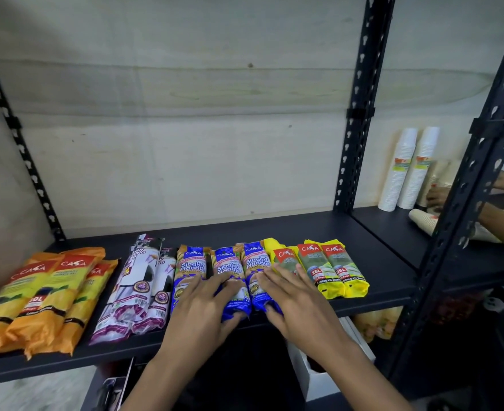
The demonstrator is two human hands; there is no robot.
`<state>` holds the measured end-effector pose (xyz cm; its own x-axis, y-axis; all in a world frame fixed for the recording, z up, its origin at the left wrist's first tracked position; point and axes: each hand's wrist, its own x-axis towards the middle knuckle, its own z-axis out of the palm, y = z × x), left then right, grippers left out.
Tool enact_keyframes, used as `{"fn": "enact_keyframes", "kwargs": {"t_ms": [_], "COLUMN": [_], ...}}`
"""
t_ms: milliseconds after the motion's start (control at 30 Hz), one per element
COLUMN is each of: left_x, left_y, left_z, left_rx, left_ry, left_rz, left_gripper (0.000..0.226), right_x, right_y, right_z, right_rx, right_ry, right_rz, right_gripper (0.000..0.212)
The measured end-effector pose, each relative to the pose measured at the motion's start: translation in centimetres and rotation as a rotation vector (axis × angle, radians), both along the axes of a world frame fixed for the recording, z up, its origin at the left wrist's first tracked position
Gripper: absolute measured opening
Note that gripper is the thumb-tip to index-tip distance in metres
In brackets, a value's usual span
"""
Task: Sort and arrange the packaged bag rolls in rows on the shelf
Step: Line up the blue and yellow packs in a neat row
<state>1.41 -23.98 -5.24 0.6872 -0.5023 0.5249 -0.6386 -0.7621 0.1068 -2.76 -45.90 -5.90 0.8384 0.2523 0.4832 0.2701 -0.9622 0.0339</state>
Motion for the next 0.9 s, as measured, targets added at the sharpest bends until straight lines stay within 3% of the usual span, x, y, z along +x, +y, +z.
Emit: {"fn": "enact_keyframes", "kwargs": {"t_ms": [667, 800, 900], "left_x": [0.4, -0.2, -0.1], "left_y": [-0.1, 1.0, 2.9], "left_z": [0.3, 1.0, 1.2], "left_rx": [0.016, 0.053, 0.071], "left_ry": [-0.061, 0.032, 0.082], "left_rz": [-0.053, -0.048, -0.03], "left_gripper": [0.058, 0.083, 0.1], "right_x": [-1.2, -2.2, -2.3], "right_y": [0.7, 1.3, 2.3], "right_z": [0.5, 2.4, 3.9], "right_rx": [0.025, 0.079, 0.11], "right_ry": [0.132, 0.152, 0.129], "right_rz": [-0.06, -0.008, 0.033], "right_gripper": [0.066, 0.084, 0.075]}}
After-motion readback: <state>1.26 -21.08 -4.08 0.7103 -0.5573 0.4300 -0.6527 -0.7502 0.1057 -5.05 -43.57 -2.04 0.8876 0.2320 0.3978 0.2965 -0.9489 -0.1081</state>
